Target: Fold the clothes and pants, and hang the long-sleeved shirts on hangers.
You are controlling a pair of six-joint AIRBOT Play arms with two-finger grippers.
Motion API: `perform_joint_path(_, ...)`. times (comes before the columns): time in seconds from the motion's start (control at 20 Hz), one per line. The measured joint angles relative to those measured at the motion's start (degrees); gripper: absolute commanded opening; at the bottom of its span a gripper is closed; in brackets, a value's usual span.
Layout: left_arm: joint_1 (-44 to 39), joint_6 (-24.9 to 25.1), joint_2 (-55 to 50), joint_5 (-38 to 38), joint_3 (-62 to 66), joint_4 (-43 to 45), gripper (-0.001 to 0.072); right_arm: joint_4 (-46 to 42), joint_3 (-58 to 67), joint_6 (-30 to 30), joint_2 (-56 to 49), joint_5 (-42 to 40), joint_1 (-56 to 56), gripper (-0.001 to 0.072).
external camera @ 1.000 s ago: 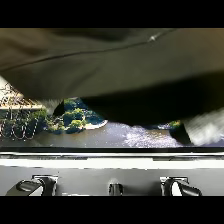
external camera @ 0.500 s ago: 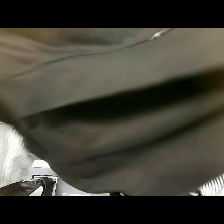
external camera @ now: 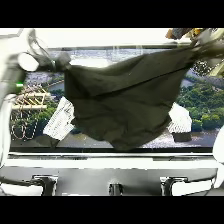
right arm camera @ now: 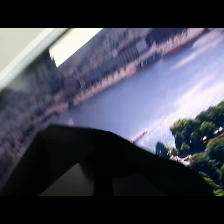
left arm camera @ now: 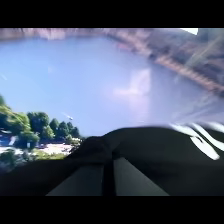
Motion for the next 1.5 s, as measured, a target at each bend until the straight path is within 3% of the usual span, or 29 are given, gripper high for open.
perform_joint_path(0.05, 0.0, 0.0, -3.1, 1.5, -0.1, -1.7, 0.003, -0.1, 0.0, -0.7, -3.3, -0.4, 1.4, 0.0127)
perform_joint_path(0.1, 0.0, 0.0, -5.7, 2.1, -0.2, -3.1, 0.0107, -0.5, 0.0, -1.2, -5.7, -0.6, 2.6, 0.0218)
perform_joint_path(0.2, 0.0, 0.0, -9.4, 2.1, -0.2, -5.7, 0.0501, -1.7, 0.0, -1.8, -9.0, -0.6, 4.1, 0.039)
perform_joint_path(0.25, 0.2, 0.0, -10.4, 1.4, -0.2, -6.7, 0.062, -2.4, 0.0, -2.6, -9.8, 0.2, 4.3, 0.0448)
perform_joint_path(0.35, 1.0, 0.4, -11.0, -1.1, -0.2, -8.1, 0.0626, -3.4, 0.0, -5.2, -9.8, 3.1, 3.7, 0.0558)
perform_joint_path(0.4, 1.7, 0.8, -10.5, -2.4, -0.2, -8.6, 0.0631, -4.0, 0.0, -7.2, -9.0, 5.9, 2.7, 0.0559)
perform_joint_path(0.45, 2.7, 1.7, -9.5, -4.6, -0.2, -8.9, 0.071, -4.6, 0.0, -9.0, -7.9, 8.7, 1.5, 0.0559)
perform_joint_path(0.5, 3.9, 2.8, -8.1, -6.8, -0.1, -9.3, 0.072, -4.9, -0.4, -10.5, -6.2, 11.7, -0.3, 0.0559)
perform_joint_path(0.65, 7.1, 6.8, -2.3, -14.9, -2.1, -7.6, 0.072, -4.5, -6.3, -13.5, 1.0, 16.9, -6.1, 0.0562)
perform_joint_path(0.85, 8.6, 10.3, 9.2, -19.0, -17.4, -6.5, 0.072, -2.5, -27.4, -15.4, 14.3, 18.2, -10.0, 0.0562)
perform_joint_path(1.0, 8.1, 11.1, 18.3, -14.4, -34.2, -10.7, 0.072, -0.3, -47.2, -16.5, 23.9, 15.0, -8.0, 0.0571)
perform_joint_path(1.05, 7.8, 11.3, 20.9, -12.5, -39.4, -12.6, 0.072, 0.3, -53.6, -16.5, 26.4, 13.3, -6.7, 0.065)
perform_joint_path(1.15, 6.9, 11.5, 24.2, -10.2, -47.0, -15.6, 0.072, 2.2, -63.7, -16.2, 29.6, 9.7, -3.8, 0.0665)
perform_joint_path(1.5, 4.2, 11.8, 27.0, -7.3, -55.9, -17.7, 0.0719, 6.1, -78.8, -12.8, 32.3, -7.1, 7.9, 0.0652)
